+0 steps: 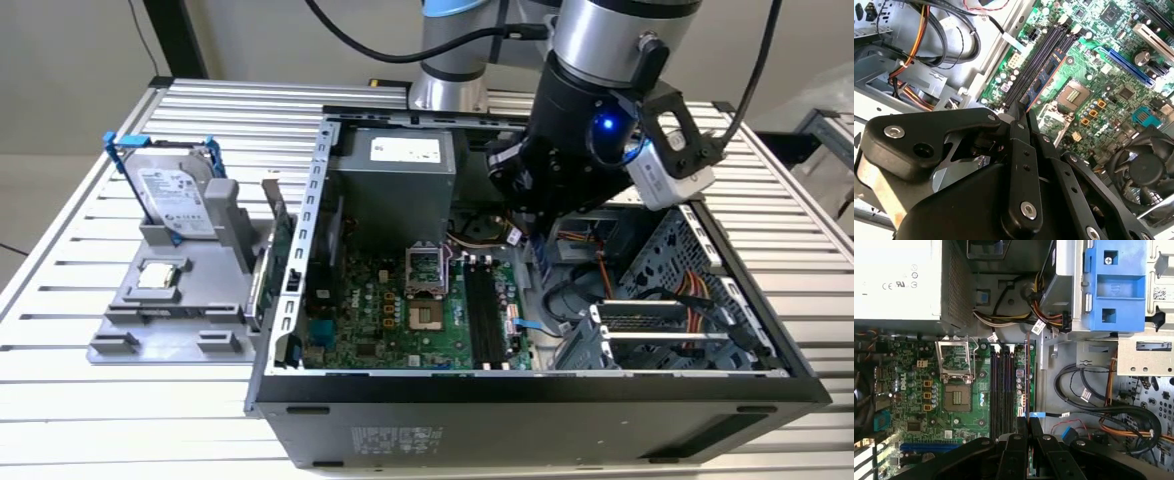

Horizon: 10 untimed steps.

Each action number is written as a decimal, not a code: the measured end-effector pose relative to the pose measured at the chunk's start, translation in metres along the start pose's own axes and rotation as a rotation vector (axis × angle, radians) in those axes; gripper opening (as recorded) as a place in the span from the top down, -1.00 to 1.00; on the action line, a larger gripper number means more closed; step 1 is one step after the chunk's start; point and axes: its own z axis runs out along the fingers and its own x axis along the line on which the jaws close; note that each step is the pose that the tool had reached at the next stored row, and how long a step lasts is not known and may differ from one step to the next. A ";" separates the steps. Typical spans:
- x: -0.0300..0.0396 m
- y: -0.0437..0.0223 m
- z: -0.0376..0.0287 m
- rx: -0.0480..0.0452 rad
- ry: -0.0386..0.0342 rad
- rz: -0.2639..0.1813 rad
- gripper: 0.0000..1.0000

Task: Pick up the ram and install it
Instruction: 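Insert the ram into the slot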

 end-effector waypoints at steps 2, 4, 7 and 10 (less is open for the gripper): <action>0.0000 0.0000 0.0008 0.0003 0.0001 0.000 1.00; 0.0001 0.0001 0.0019 0.0004 0.0001 0.000 1.00; 0.0001 0.0001 0.0036 0.0008 0.0000 0.000 1.00; 0.0001 0.0001 0.0054 0.0007 0.0000 0.000 1.00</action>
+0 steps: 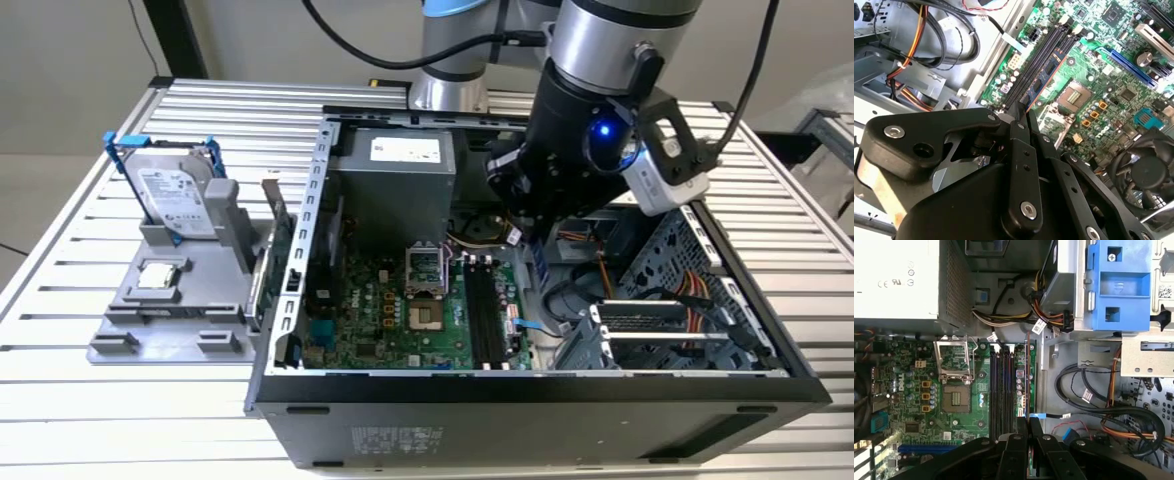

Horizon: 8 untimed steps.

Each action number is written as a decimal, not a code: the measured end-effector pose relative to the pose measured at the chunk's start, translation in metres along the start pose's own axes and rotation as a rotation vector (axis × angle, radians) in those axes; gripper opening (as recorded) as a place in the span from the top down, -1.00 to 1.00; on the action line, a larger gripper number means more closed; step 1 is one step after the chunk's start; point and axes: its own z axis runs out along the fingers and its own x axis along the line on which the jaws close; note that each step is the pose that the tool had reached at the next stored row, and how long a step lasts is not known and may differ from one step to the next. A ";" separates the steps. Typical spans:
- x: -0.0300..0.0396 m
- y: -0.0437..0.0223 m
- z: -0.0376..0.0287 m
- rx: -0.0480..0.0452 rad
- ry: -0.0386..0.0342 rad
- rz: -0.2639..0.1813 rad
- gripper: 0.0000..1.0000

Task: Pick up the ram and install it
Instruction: 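Insert the ram into the slot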

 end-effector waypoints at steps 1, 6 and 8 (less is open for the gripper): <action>0.0000 0.0000 0.0006 0.0003 0.0000 0.000 1.00; 0.0000 0.0005 0.0044 0.0017 0.0000 0.000 1.00; 0.0001 0.0005 0.0059 0.0022 0.0000 0.000 1.00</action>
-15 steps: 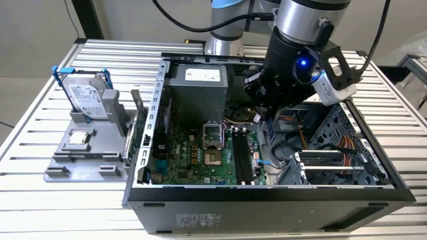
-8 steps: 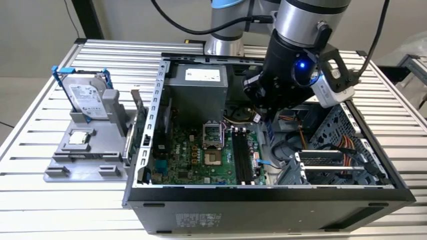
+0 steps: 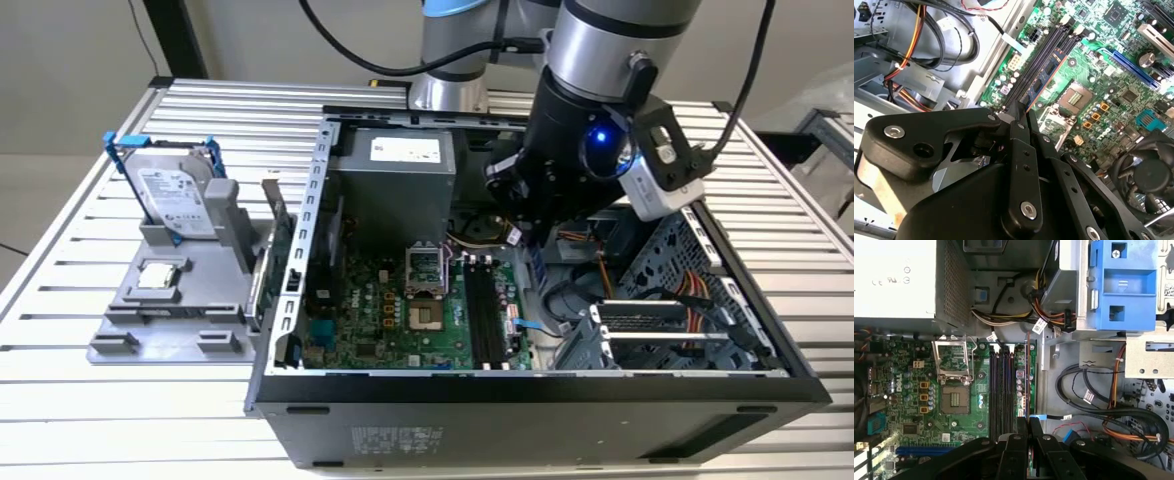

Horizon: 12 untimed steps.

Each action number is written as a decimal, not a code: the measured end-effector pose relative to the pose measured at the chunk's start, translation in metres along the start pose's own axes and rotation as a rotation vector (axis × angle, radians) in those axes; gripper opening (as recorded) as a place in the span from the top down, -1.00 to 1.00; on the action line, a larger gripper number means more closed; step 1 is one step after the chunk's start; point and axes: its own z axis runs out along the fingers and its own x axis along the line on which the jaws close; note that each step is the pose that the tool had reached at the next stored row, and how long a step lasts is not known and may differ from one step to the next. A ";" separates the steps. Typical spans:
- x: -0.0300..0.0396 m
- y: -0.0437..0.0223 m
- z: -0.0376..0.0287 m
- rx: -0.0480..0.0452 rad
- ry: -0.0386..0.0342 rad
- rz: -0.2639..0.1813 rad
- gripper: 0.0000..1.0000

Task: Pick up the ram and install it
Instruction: 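Insert the ram into the slot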

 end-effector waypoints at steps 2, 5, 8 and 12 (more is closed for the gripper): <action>0.0000 0.0000 0.0014 0.0004 0.0000 0.000 1.00; 0.0000 0.0000 0.0031 0.0005 0.0000 0.000 1.00; 0.0001 0.0000 0.0051 0.0004 0.0000 0.000 1.00; 0.0001 0.0004 0.0082 0.0024 0.0000 0.000 1.00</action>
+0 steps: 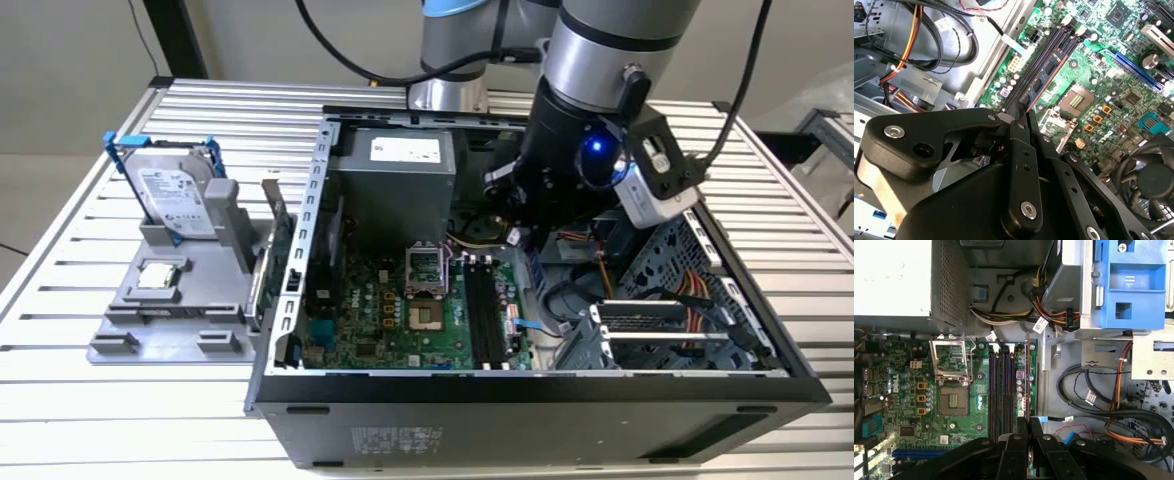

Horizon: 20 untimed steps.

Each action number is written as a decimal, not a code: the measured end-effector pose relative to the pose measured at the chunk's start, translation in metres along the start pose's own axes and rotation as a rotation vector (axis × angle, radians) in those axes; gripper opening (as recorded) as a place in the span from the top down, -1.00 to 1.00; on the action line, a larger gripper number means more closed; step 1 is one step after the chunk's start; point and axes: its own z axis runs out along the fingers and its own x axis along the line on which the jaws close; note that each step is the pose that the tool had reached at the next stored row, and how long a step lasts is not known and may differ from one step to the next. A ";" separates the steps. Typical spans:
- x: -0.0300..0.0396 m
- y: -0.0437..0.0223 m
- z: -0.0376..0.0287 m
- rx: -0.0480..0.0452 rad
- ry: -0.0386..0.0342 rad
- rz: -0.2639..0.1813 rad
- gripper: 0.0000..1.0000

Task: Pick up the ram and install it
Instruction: 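Insert the ram into the slot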

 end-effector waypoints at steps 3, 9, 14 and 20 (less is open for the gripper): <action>0.0000 0.0000 0.0023 0.0002 0.0000 0.000 1.00; 0.0000 0.0000 0.0034 0.0004 0.0001 0.000 1.00; 0.0000 0.0001 0.0041 -0.0001 0.0002 0.000 1.00; 0.0002 0.0000 0.0072 0.0002 0.0002 0.002 1.00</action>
